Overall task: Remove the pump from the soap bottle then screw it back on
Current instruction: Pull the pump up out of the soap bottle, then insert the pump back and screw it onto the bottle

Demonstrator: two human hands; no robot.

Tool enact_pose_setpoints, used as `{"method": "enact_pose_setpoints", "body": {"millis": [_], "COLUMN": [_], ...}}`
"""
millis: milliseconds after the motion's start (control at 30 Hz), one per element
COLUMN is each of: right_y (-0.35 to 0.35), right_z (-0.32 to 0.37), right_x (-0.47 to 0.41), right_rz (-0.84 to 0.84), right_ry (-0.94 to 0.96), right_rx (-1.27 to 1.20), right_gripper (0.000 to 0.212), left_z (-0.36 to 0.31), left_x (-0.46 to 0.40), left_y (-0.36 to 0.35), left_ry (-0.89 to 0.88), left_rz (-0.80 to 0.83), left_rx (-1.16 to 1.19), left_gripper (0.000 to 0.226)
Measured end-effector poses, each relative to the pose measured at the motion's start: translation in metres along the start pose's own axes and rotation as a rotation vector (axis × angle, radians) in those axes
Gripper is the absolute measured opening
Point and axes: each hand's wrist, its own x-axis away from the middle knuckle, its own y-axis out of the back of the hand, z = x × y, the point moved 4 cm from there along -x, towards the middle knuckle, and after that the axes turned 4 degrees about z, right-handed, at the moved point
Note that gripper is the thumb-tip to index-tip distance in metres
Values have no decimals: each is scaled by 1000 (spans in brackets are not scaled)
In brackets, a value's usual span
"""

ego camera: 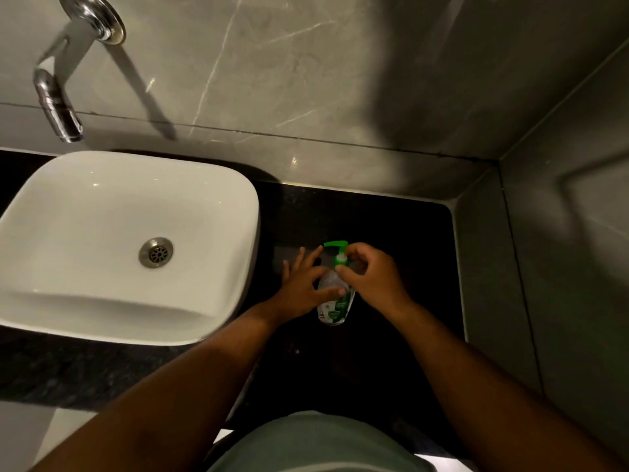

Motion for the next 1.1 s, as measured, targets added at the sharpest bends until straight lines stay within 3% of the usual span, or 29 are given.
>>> {"method": "enact_pose_setpoints", "body": {"millis": [167,300,500,667,833,967,1100], "right_y": [5,5,14,5,11,4,4], "right_z": [-6,-7,-16,-14,-16,-15,-16], "right_x": [0,4,12,13,13,15,14], "right_rz": [56,115,-146,27,-93,98,25], "right_ry": [-37,-97,-209,-198,-209,-173,-144], "right_rx": [6,-284,-353,-536,-449,-540,-429], "right_gripper": [38,59,40,42,37,60,64], "left_z": [3,1,-1,-3,-2,-5,-9], "left_x": [-2,0,6,5,6,7,8], "left_y": [-4,-5,-1,0,-3,-2,0], "left_ry": [-11,4,15,-3,-7,3,-15], "left_rz": [-9,-12,-28,-18,-30,-21,3], "left_rx": [1,2,-5,-34,-22,-15,-41], "left_gripper": [72,75,78,74,73,73,76]}}
